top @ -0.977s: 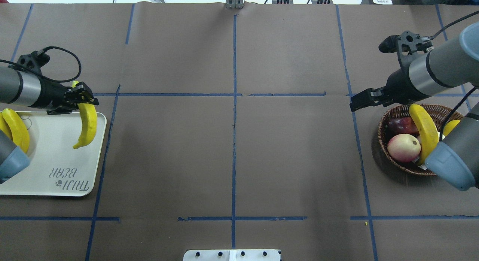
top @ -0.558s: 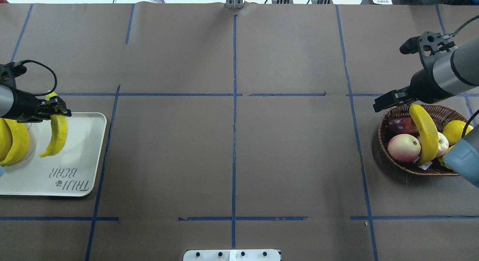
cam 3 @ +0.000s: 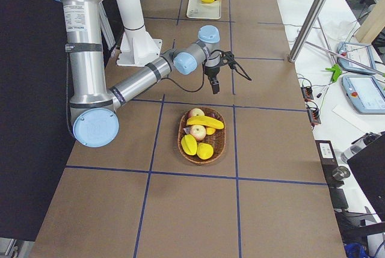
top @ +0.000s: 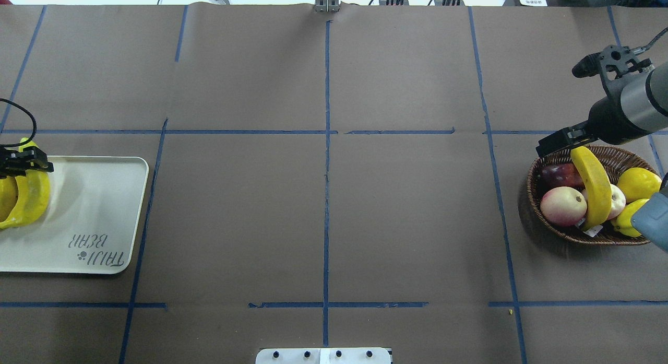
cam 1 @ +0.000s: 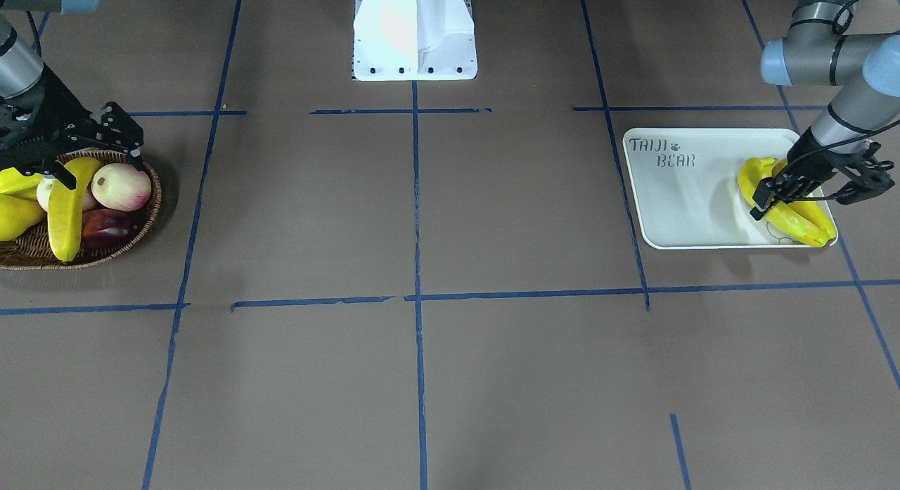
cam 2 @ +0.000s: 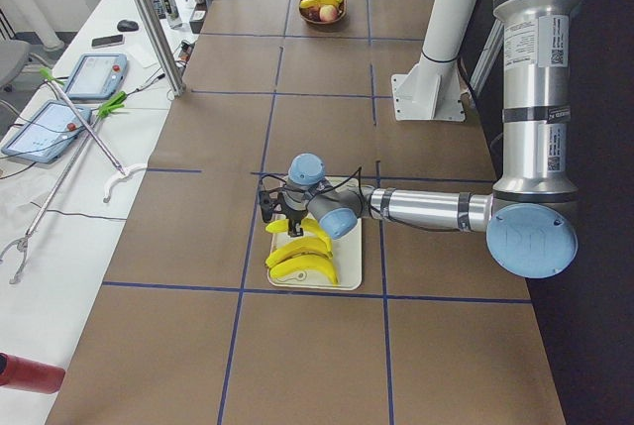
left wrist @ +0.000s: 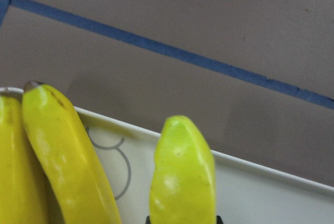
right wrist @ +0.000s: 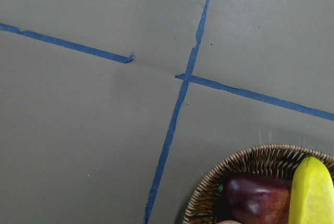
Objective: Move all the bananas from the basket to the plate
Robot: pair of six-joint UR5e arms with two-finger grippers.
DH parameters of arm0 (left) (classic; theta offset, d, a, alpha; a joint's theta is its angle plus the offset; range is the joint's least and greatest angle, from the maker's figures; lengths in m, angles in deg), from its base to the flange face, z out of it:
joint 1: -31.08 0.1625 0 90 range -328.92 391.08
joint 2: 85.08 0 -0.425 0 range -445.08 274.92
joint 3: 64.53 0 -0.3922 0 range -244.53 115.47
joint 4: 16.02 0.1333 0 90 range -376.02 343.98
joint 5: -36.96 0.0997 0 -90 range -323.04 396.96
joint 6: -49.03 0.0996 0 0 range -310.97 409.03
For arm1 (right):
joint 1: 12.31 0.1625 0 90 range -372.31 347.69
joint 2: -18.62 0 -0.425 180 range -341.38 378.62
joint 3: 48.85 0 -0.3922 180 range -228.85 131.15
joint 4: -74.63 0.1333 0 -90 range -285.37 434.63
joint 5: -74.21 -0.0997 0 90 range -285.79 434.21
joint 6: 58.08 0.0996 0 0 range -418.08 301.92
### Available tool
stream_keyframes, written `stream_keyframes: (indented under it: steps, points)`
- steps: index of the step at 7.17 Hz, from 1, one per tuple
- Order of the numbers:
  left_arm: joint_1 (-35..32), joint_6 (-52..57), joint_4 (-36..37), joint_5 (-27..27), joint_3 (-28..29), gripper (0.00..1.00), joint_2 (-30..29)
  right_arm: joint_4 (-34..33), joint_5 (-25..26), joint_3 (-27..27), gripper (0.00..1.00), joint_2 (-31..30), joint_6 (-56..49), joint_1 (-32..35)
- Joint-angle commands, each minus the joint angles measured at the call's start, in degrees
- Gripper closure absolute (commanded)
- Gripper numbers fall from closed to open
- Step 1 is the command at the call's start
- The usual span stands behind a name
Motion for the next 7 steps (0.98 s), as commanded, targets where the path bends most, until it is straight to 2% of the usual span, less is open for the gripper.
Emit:
stream_keyframes:
  steps: [1,2,3,4,5,6,7]
  points:
    - [-6.59,6.49,3.68,-3.07,-0.71,0.01,-0.38,0.0,-0.01,-0.31,0.0,-0.13,-0.03,0.14]
    - [-9.92,8.6,5.36,-7.71,-1.15,0.01,-0.82,0.0,-0.01,-0.49,0.0,-0.39,-0.03,0.15]
    - [-11.0,8.28,6.59,-10.1,-3.68,0.01,-1.0,0.79,0.08,-0.75,0.0,-2.22,-0.03,0.15]
    - [-10.92,8.01,12.0,-10.13,-7.88,0.01,-1.87,2.19,0.42,-1.01,0.0,-4.76,-0.64,0.15]
    - [-10.4,7.66,19.8,-10.13,-13.49,0.01,-3.62,7.51,0.6,-0.67,0.01,-9.31,-1.95,0.15]
    - [-8.48,7.48,24.05,-10.04,-17.2,0.01,-4.51,13.91,0.95,0.9,0.01,-13.19,-2.05,0.06]
    - [-8.02,7.4,24.44,-10.13,-17.59,0.01,-4.52,15.81,2.43,3.35,0.01,-13.84,-1.79,-0.03]
